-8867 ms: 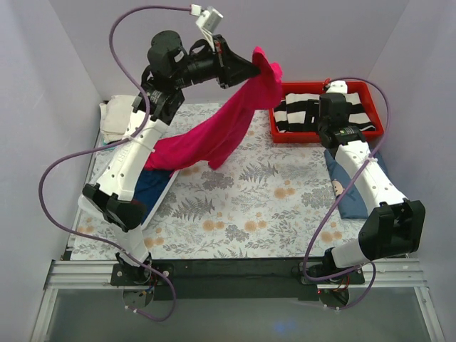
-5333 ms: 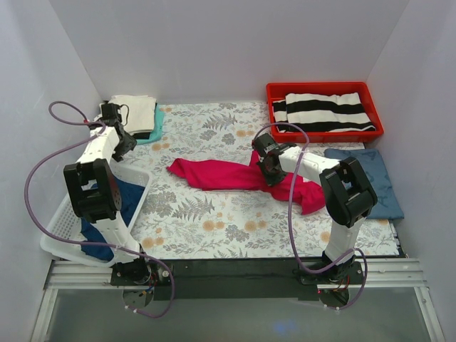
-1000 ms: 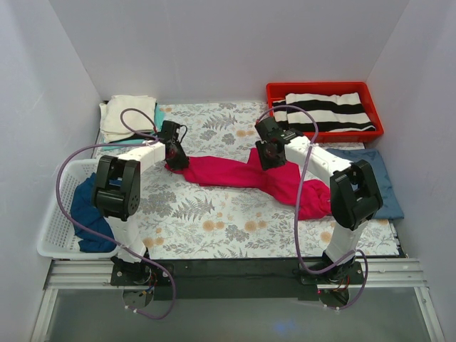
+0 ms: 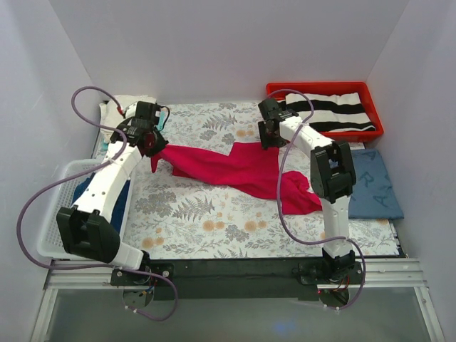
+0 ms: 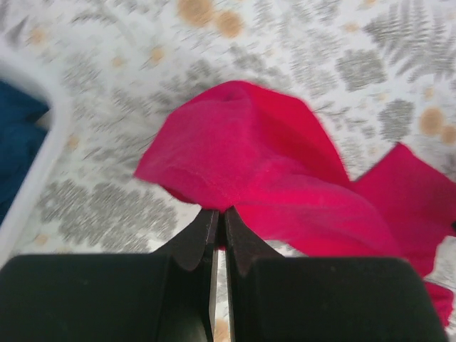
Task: Fold and stack the t-shirts
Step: Flatten out the tshirt
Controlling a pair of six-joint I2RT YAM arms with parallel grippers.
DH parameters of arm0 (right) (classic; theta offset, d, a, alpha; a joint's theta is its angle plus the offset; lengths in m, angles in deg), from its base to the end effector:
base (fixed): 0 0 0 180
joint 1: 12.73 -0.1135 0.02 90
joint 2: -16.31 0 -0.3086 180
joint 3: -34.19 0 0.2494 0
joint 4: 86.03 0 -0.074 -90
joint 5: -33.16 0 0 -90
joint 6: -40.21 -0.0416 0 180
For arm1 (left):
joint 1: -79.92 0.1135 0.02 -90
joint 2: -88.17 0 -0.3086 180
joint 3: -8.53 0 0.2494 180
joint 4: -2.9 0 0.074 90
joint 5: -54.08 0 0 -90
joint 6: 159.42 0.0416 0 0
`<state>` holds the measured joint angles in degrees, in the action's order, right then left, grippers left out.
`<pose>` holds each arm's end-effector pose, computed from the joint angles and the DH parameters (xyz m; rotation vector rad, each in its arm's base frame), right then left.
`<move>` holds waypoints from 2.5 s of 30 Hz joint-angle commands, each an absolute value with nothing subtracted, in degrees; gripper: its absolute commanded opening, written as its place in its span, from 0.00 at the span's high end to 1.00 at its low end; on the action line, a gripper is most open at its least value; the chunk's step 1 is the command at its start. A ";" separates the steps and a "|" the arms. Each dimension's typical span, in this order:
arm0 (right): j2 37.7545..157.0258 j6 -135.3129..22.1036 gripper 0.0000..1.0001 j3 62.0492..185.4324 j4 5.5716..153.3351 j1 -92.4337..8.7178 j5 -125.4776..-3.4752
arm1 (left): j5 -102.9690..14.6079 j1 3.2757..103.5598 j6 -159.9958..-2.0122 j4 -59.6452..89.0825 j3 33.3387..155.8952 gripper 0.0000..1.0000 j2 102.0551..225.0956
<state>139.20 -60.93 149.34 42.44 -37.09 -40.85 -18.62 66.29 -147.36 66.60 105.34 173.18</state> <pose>0.4538 0.1929 0.2411 -0.1955 2.5408 -0.1273 0.3017 -0.0604 0.3824 -1.4116 2.0039 -0.3461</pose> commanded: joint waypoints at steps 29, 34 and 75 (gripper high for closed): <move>148.24 -63.41 0.53 147.61 44.36 -37.87 -44.88 | -6.91 66.29 -164.08 91.53 85.21 1.00 153.48; 143.84 -64.90 0.99 138.20 46.21 -39.36 -44.01 | -7.00 66.29 -164.43 92.14 84.15 1.00 151.81; 126.79 -63.85 0.69 137.68 49.37 -36.99 -34.42 | -3.76 66.30 -165.12 85.97 83.36 1.00 157.08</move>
